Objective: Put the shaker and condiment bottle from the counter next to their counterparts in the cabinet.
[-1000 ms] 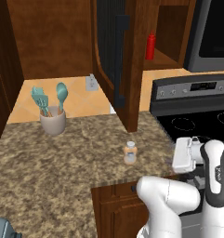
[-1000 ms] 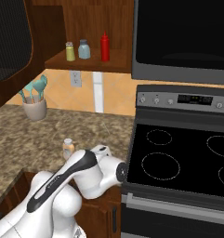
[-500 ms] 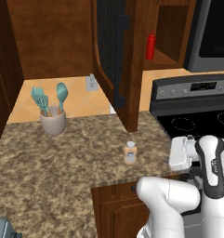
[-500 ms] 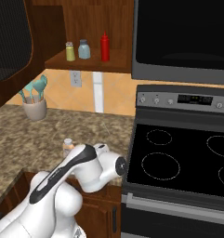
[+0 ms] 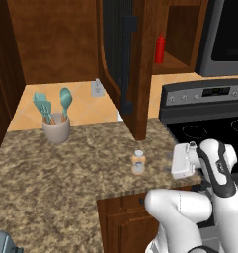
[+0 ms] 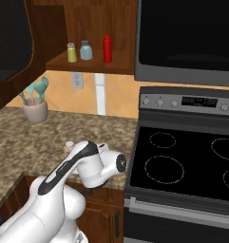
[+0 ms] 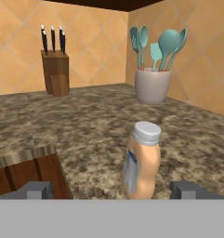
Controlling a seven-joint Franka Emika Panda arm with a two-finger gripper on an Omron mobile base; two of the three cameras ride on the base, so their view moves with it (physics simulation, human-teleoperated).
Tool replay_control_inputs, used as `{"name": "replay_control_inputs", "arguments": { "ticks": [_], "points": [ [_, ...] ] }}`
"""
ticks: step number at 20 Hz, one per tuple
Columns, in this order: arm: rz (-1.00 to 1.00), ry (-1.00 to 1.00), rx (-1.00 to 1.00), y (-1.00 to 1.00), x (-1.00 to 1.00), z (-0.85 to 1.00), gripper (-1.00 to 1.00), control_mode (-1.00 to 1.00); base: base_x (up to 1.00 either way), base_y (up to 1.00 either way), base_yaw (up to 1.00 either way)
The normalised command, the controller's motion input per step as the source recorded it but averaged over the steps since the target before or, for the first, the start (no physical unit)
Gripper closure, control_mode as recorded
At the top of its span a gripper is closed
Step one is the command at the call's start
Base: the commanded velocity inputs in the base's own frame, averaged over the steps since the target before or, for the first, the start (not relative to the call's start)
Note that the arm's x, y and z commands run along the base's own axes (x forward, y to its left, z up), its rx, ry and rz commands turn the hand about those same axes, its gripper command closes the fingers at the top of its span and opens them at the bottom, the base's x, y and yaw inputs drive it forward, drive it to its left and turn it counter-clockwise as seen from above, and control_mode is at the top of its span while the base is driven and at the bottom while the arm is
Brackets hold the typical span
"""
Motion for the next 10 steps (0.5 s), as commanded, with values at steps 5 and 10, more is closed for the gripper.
{"name": "replay_control_inputs", "arguments": {
  "ticks": [5, 10],
  "points": [
    [0.05, 0.00, -0.01, 0.14, 0.31, -0.21, -1.00, -1.00, 0.00, 0.00, 0.00],
    [0.06, 0.00, -0.01, 0.08, 0.26, -0.21, -1.00, -1.00, 0.00, 0.00, 0.00]
  ]
}}
